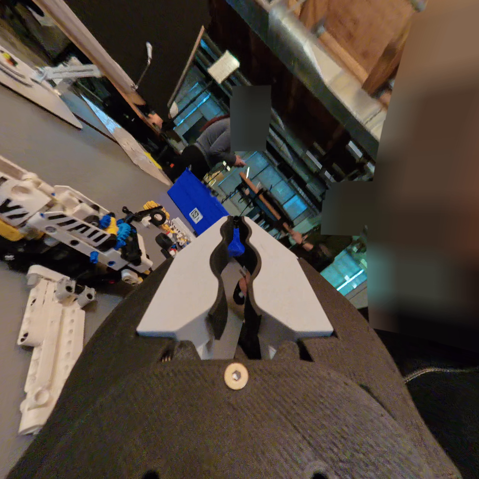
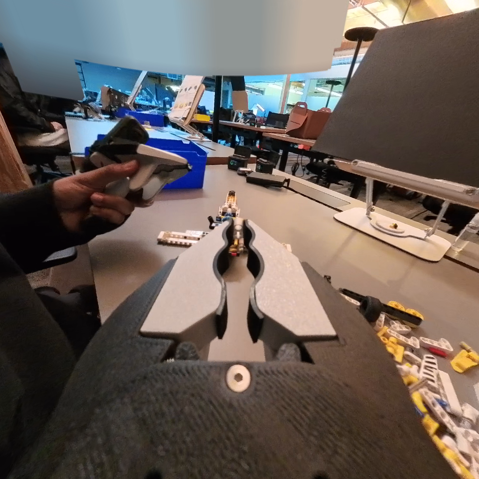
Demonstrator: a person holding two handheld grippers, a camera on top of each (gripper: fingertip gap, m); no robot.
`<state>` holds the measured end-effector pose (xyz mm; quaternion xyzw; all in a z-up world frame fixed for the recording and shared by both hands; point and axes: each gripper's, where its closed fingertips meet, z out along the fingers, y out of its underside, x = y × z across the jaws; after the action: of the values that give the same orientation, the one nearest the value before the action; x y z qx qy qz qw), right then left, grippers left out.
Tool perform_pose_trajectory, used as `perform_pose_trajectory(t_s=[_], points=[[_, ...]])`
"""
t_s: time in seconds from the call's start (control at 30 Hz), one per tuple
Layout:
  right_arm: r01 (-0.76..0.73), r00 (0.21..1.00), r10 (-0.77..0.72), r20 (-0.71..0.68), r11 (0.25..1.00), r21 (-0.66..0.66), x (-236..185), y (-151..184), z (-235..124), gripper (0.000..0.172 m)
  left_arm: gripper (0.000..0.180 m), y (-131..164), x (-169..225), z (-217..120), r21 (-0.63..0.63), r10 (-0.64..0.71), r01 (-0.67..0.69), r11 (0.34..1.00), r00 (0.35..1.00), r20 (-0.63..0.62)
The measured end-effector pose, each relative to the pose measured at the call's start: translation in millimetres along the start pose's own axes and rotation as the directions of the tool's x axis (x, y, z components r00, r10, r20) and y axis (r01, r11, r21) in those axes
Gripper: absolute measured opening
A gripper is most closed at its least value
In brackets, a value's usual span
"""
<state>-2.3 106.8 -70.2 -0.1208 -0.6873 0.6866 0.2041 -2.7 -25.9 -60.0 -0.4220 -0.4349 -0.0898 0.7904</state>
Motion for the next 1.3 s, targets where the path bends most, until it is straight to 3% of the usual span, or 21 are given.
perform_pose_trajectory(t_s=[0.07,0.27,0.33,0.4,0.5,0.57,0.73,0.83,0.93,1.03,1.2,1.3], points=[[-0.001,1.0,0.001,-0.001,1.0,0.01,3,0,5,0.005,0.003,7,6,7,-0.036,0.035,-0.035,0.999,0.999,-0.001],[-0.097,0.991,0.096,0.092,0.995,0.008,-2,1,5,0.005,0.002,35,2,26,-0.111,-0.042,0.036,0.993,0.998,-0.05],[-0.151,0.986,0.154,0.065,0.987,-0.049,9,11,1,0.005,0.002,46,0,33,-0.157,-0.023,0.017,0.987,0.999,-0.039],[-0.171,0.985,0.164,-0.051,0.964,-0.202,32,38,-4,0.005,0.002,68,-5,43,-0.271,0.071,-0.066,0.96,0.997,0.009],[-0.136,0.977,0.042,-0.208,0.879,-0.458,67,81,-19,0.005,0.003,114,-17,57,-0.511,0.291,-0.225,0.83,0.955,0.052],[-0.113,0.975,-0.007,-0.221,0.843,-0.525,79,94,-19,0.005,0.003,132,-24,68,-0.598,0.423,-0.315,0.737,0.905,0.046],[-0.33,0.944,0.266,-0.197,0.778,-0.535,80,110,-4,0.007,0.003,153,-58,95,-0.742,0.582,-0.36,0.566,0.812,0.05],[-0.34,0.94,0.281,-0.191,0.745,-0.574,81,120,-2,0.009,0.003,164,-74,104,-0.799,0.616,-0.343,0.494,0.787,0.043],[-0.321,0.947,0.262,-0.189,0.716,-0.62,78,129,-4,0.014,0.003,168,-81,111,-0.809,0.626,-0.337,0.481,0.779,0.047],[-0.305,0.952,0.205,-0.229,0.725,-0.618,87,129,-9,0.032,0.002,167,-81,115,-0.803,0.615,-0.338,0.492,0.787,0.045],[-0.341,0.927,0.228,-0.298,0.845,-0.413,109,91,-25,0.029,0.002,163,-82,115,-0.79,0.608,-0.334,0.514,0.792,0.06],[-0.402,0.904,0.309,-0.296,0.851,-0.338,111,85,-33,0.029,0.002,163,-83,118,-0.791,0.61,-0.337,0.512,0.79,0.058]])
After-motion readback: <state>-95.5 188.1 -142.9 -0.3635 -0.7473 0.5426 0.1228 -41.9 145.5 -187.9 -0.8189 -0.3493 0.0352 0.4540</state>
